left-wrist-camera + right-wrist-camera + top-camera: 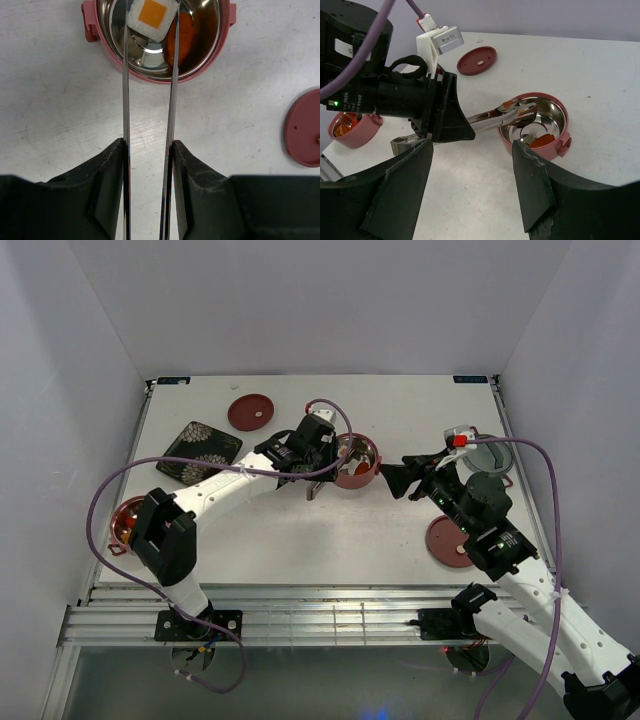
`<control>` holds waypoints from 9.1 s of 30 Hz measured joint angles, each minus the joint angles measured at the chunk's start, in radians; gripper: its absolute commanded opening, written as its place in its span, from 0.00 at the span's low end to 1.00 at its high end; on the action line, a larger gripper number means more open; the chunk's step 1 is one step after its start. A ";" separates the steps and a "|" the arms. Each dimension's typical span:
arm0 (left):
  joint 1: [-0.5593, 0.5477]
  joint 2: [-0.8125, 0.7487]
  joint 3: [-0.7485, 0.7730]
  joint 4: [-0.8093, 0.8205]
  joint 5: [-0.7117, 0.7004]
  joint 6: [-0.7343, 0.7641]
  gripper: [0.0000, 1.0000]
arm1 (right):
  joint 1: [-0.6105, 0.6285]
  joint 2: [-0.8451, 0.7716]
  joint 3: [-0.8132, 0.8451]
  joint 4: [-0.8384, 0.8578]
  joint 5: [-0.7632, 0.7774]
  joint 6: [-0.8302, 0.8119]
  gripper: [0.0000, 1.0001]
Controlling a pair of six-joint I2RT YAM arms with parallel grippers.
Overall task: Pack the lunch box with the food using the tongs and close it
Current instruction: Place the fake food in the packing box, then pick up the fake food from the plate, then place the fake food in the packing box.
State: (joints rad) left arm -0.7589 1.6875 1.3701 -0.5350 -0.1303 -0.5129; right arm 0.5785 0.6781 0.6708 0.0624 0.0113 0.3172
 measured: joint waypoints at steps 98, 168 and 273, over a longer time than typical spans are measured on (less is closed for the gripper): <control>0.562 -0.331 -0.277 -0.319 -0.194 0.139 0.57 | 0.000 -0.039 -0.008 0.000 -0.044 -0.003 0.71; 0.672 -0.220 -0.266 -0.284 -0.089 0.138 0.43 | 0.000 -0.044 -0.008 0.000 -0.037 -0.005 0.71; 0.000 0.049 0.273 -0.172 -0.236 0.032 0.54 | 0.001 -0.063 -0.014 -0.001 0.042 -0.011 0.71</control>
State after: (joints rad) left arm -0.7589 1.7367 1.6428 -0.7074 -0.3664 -0.4808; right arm 0.5793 0.6151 0.6563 0.0616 0.0532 0.3065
